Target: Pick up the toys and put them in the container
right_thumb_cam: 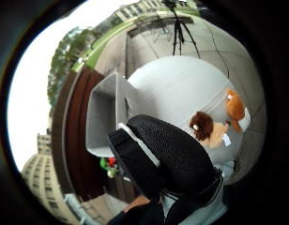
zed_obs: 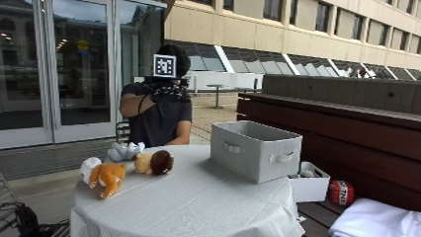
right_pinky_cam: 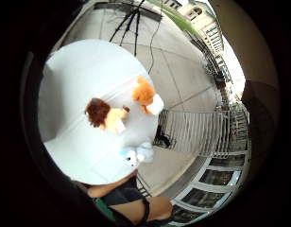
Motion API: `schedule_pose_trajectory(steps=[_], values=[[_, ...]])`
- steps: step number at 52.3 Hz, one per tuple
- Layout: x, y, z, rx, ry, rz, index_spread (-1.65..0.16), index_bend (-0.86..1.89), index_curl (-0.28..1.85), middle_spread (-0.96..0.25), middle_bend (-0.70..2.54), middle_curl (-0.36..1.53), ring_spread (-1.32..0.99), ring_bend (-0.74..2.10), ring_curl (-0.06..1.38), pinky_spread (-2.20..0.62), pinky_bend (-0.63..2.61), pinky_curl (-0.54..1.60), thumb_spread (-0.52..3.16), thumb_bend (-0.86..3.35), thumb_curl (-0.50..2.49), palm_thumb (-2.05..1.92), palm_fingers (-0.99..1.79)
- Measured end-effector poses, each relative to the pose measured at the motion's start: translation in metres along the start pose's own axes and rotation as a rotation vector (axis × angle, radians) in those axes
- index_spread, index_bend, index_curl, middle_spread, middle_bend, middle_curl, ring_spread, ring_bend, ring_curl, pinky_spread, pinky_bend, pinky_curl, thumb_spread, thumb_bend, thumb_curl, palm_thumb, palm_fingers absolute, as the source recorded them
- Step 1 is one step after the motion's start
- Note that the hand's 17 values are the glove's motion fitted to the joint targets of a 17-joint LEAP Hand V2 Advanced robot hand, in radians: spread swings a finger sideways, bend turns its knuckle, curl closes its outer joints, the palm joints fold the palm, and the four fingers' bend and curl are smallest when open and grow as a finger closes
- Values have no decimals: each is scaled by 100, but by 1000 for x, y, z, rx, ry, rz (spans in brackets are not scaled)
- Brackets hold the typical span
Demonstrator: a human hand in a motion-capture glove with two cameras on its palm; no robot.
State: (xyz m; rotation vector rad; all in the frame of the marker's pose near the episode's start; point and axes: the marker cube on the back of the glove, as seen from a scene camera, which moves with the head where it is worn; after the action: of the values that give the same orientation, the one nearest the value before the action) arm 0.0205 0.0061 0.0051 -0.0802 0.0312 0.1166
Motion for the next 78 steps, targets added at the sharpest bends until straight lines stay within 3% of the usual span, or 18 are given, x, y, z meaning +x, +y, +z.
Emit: schedule_pose_trajectory(steps=[8, 12, 16, 28, 33, 54, 61, 66, 68, 74, 78], values=[[18, -13, 25, 78, 15, -64, -23, 17, 30, -8, 22, 31, -26, 19, 19, -10, 55, 30, 111, -9, 6, -13, -2], [25, 3, 36, -61, 27, 36, -24, 17, 31, -8, 21, 32, -26, 18, 19, -10, 56, 31, 108, -9, 7, -13, -3], [34, 1, 58, -56, 32, 84, -25, 17, 32, -9, 20, 33, -26, 18, 20, -10, 55, 31, 104, -10, 8, -14, -4], [65, -12, 129, -53, 17, -120, -26, 16, 33, -11, 19, 35, -27, 18, 21, -8, 54, 33, 94, -10, 10, -15, -5], [65, -20, 154, 57, 12, -12, -26, 16, 34, -11, 19, 36, -27, 18, 22, -8, 54, 33, 91, -11, 11, -15, -5], [80, 22, 228, -287, 7, 8, -26, 18, 35, -13, 24, 40, -29, 20, 25, -3, 51, 33, 93, -5, 16, -5, 5], [83, 31, 239, -268, -10, 19, -27, 18, 35, -15, 22, 41, -30, 22, 26, -1, 69, 36, 104, 5, 21, 15, 25], [88, 32, 248, -208, -43, 5, -29, 21, 38, -16, 17, 39, -32, 37, 30, -9, 80, 39, 112, 17, 27, 37, 56], [88, 34, 248, -206, -55, -4, -29, 17, 36, -15, 17, 39, -33, 50, 32, -18, 86, 38, 114, 24, 30, 49, 83], [85, 35, 242, -225, -71, -31, -28, 24, 41, -15, 19, 40, -35, 62, 38, -32, 84, 39, 119, 33, 35, 66, 101], [86, 32, 236, -214, -59, -36, -26, 42, 49, -16, 27, 44, -36, 60, 40, -37, 73, 37, 118, 36, 38, 73, 115]])
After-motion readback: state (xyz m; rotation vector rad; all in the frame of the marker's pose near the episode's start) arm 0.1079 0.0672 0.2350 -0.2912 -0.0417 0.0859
